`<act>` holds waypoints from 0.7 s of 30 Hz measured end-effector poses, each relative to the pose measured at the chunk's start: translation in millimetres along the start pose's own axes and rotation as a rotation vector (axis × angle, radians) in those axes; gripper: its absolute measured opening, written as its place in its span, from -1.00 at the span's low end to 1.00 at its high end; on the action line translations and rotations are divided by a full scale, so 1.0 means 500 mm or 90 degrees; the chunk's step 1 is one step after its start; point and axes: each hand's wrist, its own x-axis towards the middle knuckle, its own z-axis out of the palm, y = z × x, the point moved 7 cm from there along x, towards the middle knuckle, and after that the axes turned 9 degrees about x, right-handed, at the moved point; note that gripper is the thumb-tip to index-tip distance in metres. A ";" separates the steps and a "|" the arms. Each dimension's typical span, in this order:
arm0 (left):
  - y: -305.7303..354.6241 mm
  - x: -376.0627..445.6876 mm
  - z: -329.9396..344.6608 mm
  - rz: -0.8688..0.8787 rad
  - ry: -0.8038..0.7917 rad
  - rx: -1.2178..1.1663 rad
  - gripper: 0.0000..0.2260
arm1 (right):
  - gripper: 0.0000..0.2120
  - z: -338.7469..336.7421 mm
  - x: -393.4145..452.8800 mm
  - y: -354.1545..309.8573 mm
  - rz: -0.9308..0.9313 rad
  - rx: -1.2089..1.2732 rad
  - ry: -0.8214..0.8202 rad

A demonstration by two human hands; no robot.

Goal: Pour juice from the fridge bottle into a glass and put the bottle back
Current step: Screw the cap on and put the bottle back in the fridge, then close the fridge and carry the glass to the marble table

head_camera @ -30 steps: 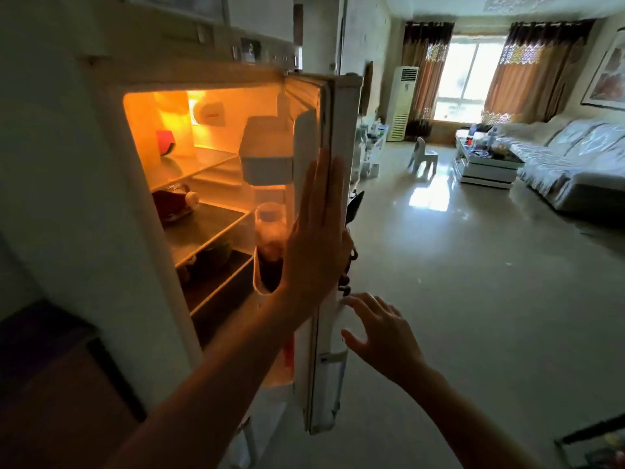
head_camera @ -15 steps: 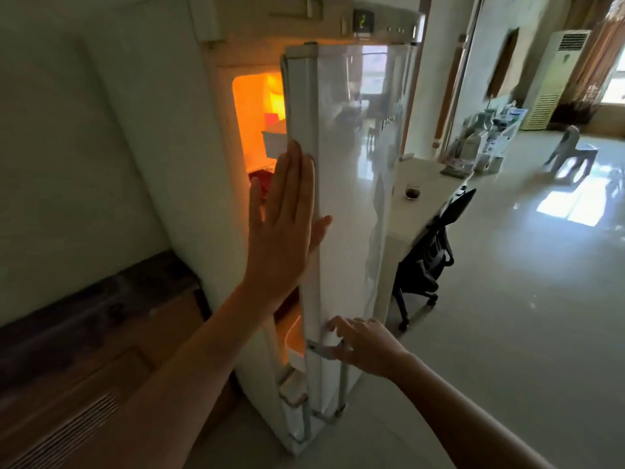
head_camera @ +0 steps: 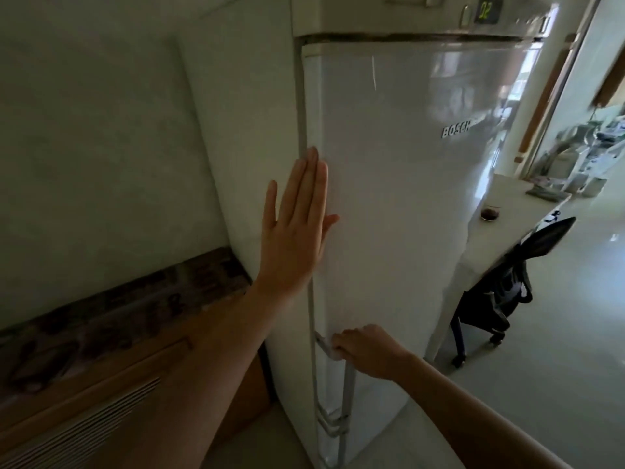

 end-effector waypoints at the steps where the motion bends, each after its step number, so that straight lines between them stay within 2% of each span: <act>1: -0.002 0.000 0.004 0.000 0.002 0.001 -0.44 | -0.87 -0.001 0.005 0.000 -0.008 -0.007 0.001; 6: 0.000 -0.003 0.010 -0.006 0.013 -0.016 -0.46 | -0.90 -0.001 0.011 0.005 -0.029 -0.015 -0.002; 12: 0.012 -0.005 0.002 -0.037 0.028 0.008 -0.47 | -0.72 -0.024 -0.007 -0.001 -0.047 -0.004 0.015; 16: 0.058 -0.009 -0.017 -0.014 0.069 0.021 -0.52 | -0.76 -0.060 -0.046 0.020 -0.056 0.008 0.042; 18: 0.109 -0.005 -0.022 0.022 0.032 -0.069 -0.58 | -0.78 -0.098 -0.086 0.049 -0.031 0.025 0.078; 21: 0.209 0.006 -0.022 0.029 -0.101 -0.227 -0.70 | -0.80 -0.173 -0.186 0.112 0.010 0.021 0.165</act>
